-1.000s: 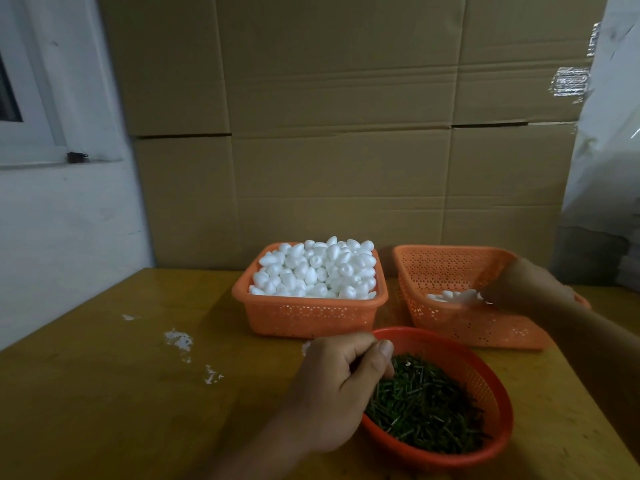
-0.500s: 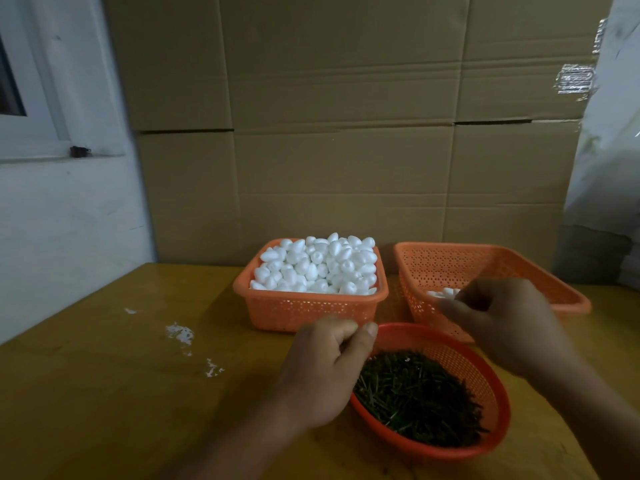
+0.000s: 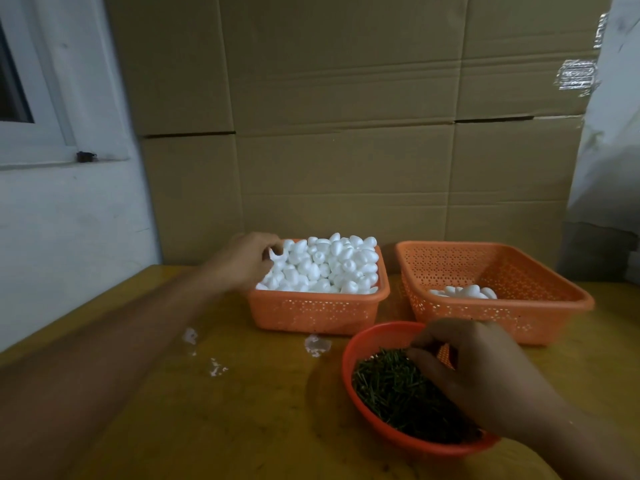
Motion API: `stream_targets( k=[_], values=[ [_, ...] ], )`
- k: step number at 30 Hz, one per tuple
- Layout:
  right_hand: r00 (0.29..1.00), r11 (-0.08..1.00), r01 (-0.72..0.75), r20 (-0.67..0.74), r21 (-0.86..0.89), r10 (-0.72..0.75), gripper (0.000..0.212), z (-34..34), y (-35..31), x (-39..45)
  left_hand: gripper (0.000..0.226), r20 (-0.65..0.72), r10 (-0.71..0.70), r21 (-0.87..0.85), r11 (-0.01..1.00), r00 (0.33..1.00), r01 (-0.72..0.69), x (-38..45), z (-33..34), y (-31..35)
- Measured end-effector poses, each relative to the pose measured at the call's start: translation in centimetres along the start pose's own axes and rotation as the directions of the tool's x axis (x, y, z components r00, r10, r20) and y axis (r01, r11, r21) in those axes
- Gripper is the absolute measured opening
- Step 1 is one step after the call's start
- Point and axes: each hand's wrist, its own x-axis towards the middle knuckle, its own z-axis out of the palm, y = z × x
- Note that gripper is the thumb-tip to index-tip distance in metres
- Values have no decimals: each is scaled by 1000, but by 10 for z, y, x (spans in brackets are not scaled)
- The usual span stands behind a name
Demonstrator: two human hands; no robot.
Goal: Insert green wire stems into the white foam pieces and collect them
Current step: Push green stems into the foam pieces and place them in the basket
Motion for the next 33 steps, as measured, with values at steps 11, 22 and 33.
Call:
stream_targets(
  k=[11, 22, 33],
  values=[
    [999, 998, -12, 34, -57, 14, 7, 7, 2, -3, 35, 408, -7, 315, 940, 913, -133, 36, 0, -14],
    [999, 997, -6, 32, -74, 8, 9, 10, 7, -2, 17, 221, -47, 99, 995, 974, 25, 34, 12, -21],
    [998, 996, -6, 55, -85, 11, 11, 11, 6, -3, 12, 34, -104, -914, 398, 994, 73, -26, 26, 55]
  ],
)
